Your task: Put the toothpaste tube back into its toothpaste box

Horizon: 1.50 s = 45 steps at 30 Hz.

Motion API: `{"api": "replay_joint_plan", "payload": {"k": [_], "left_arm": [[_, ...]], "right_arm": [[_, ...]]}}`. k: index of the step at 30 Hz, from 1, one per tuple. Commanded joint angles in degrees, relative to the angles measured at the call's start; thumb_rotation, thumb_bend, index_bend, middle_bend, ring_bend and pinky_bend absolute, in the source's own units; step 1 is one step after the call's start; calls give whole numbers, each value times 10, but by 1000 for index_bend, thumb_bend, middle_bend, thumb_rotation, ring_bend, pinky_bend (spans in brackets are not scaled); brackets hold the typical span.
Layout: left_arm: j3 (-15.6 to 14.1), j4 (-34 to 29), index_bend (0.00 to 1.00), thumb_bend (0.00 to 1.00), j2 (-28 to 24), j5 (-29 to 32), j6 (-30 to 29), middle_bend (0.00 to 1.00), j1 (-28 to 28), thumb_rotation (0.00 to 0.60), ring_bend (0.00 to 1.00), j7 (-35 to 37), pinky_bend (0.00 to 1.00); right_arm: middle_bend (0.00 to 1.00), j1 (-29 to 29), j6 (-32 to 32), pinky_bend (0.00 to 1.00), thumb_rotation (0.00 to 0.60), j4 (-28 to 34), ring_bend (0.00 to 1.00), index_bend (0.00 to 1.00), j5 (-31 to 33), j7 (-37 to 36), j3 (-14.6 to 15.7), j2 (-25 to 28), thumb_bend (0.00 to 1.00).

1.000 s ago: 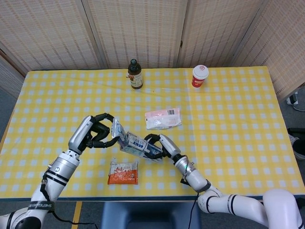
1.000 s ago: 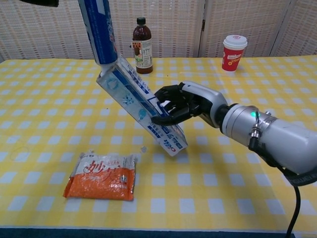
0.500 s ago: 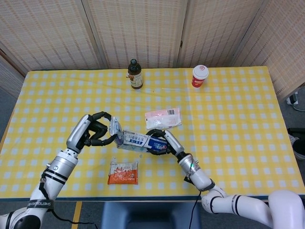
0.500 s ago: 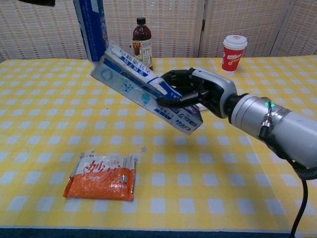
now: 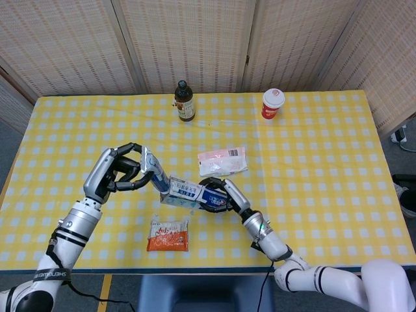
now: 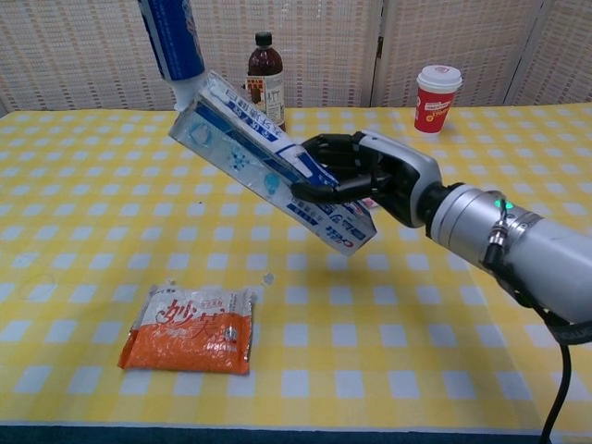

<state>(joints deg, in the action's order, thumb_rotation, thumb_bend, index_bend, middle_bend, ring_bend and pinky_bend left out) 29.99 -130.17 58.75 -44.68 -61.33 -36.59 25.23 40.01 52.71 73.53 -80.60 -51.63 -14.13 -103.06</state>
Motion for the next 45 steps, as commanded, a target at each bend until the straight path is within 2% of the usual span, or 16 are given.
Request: {"api": "replay_joint_plan", "payload": {"k": [1, 11, 17, 24, 29, 31, 34, 37, 39, 45], "left_arm": [[2, -3, 847, 800, -2, -6, 0, 1000, 6, 600, 1000, 10, 1000], [6, -12, 847, 799, -2, -5, -12, 1000, 15, 600, 1000, 18, 1000], [3, -8, 847, 799, -2, -5, -8, 1000, 17, 600, 1000, 18, 1000], [-8, -4, 847, 799, 5, -11, 2, 1000, 14, 600, 1000, 10, 1000], [-22, 5, 828, 776, 28, -15, -5, 1000, 3, 600, 1000, -15, 1000], [-26, 7, 706, 700, 38, -17, -10, 1000, -2, 600, 1000, -24, 1000], [-31, 13, 267, 434, 43, -25, -1, 1000, -6, 600, 1000, -31, 1000], [-34, 18, 46, 295, 38, -28, 16, 1000, -7, 600, 1000, -28, 1000], [-35, 22, 4, 252, 35, -30, 23, 1000, -8, 600, 1000, -26, 1000], [-30, 27, 0, 219, 34, -38, 23, 1000, -5, 600, 1000, -17, 1000]], "right_arm": [[367, 3, 9, 340, 600, -21, 390, 519, -14, -37, 6, -14, 324], [374, 3, 58, 341, 600, -62, 391, 519, -54, -191, 14, -32, 324], [378, 5, 79, 341, 600, -82, 390, 520, -71, -252, 24, -36, 324], [378, 9, 93, 339, 600, -75, 389, 519, -75, -244, 28, -33, 324], [378, 11, 93, 339, 600, -59, 390, 519, -68, -221, 28, -30, 324], [379, 10, 93, 340, 600, -54, 390, 519, -65, -215, 29, -30, 324], [382, 10, 93, 341, 600, -49, 390, 519, -62, -208, 30, -28, 324], [382, 9, 94, 340, 600, -46, 390, 519, -60, -203, 31, -27, 323], [382, 9, 94, 340, 600, -44, 390, 519, -60, -202, 33, -26, 324], [383, 8, 95, 340, 600, -43, 390, 519, -60, -202, 36, -24, 324]]}}
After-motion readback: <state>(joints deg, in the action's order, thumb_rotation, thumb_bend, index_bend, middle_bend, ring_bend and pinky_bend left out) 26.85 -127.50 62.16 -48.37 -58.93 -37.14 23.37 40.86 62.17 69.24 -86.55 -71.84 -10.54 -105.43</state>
